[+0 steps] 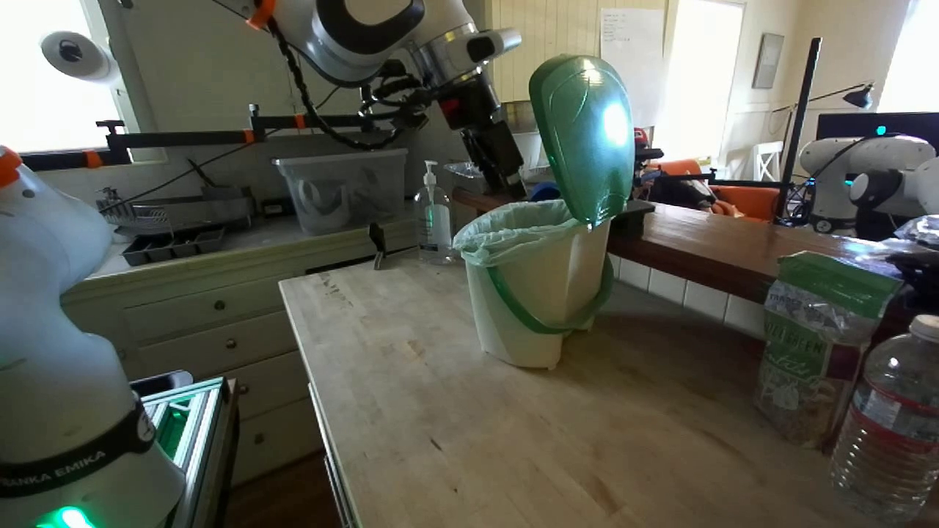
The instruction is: Remove the clear wrapper from the bin, then place it on the counter
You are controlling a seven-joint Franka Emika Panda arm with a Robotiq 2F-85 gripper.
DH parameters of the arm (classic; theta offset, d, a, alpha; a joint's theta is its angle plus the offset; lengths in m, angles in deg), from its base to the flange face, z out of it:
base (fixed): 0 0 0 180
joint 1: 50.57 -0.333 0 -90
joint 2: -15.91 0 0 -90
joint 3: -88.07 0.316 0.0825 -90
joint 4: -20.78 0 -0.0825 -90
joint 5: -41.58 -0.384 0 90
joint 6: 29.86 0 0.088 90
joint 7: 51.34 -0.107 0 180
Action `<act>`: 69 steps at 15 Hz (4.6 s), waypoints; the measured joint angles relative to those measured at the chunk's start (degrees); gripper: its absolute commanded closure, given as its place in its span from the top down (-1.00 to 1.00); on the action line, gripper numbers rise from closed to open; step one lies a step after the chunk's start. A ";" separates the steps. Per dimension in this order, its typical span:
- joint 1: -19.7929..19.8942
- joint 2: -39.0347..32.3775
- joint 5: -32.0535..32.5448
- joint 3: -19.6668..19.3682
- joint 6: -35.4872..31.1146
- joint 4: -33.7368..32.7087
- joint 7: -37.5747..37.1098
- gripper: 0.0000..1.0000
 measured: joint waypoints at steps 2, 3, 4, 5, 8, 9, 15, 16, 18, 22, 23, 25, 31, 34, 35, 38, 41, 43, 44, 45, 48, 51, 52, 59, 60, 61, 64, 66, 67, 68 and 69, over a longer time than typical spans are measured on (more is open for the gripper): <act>0.01 -2.98 0.59 -0.07 -0.04 -1.82 -0.38 1.00; -0.01 -4.39 0.77 -0.08 -0.05 -2.61 -0.45 1.00; -0.05 -5.72 0.95 -0.08 -0.05 -3.30 -0.49 1.00; -0.12 -6.86 1.06 -0.08 -0.05 -3.85 -0.54 1.00; -0.57 -9.56 1.45 -0.12 -0.05 -4.97 -1.14 1.00; -0.78 -10.24 1.45 -0.19 -0.06 -5.20 -1.23 1.00; -1.81 -13.51 1.45 -0.62 -0.06 -6.36 -1.66 1.00; -1.95 -13.82 1.45 -0.74 -0.06 -6.41 -1.72 1.00; -2.18 -14.34 1.45 -1.04 -0.06 -6.45 -1.91 1.00; -2.40 -15.44 1.44 -1.68 -0.06 -6.75 -2.21 1.00; -2.48 -15.73 1.43 -1.86 -0.06 -6.89 -2.23 1.00; -2.59 -16.36 1.43 -2.14 -0.06 -7.21 -2.27 1.00; -2.79 -18.08 1.23 -2.54 -0.06 -7.87 -2.30 1.00; -2.92 -18.75 0.83 -2.61 -0.06 -8.04 -2.30 1.00; -3.02 -19.00 0.62 -2.64 -0.07 -8.22 -2.30 1.00; -3.36 -19.91 -0.22 -2.66 -0.89 -8.94 -2.17 1.00; -3.64 -20.77 -0.90 -2.71 -2.76 -9.32 -1.88 1.00; -3.75 -21.31 -1.21 -2.79 -3.93 -9.34 -1.44 1.00; -3.79 -21.58 -1.31 -2.83 -4.49 -9.35 -1.29 1.00; -3.82 -21.83 -1.37 -2.87 -4.96 -9.35 -1.16 1.00; -3.85 -22.54 -1.41 -3.08 -5.52 -9.39 -0.93 1.00; -3.85 -23.18 -1.41 -3.51 -5.53 -9.41 -0.56 1.00; -3.85 -23.39 -1.41 -3.66 -5.54 -9.42 -0.38 1.00; -3.85 -24.94 -1.41 -4.08 -5.56 -10.19 -0.18 0.89; -3.85 -25.13 -1.41 -4.10 -5.56 -10.31 -0.18 0.60; -3.86 -25.31 -1.41 -4.11 -5.56 -10.41 -0.14 0.40; -3.90 -25.80 -1.41 -4.15 -5.56 -10.61 -0.09 0.03; -4.00 -26.07 -1.41 -4.21 -5.56 -10.70 -0.06 -0.28; -4.03 -26.15 -1.41 -4.21 -5.56 -10.72 -0.03 -0.43; -4.05 -26.19 -1.41 -4.21 -5.56 -10.73 -0.01 -0.60; -4.07 -26.20 -1.41 -4.21 -5.56 -10.73 0.03 -0.73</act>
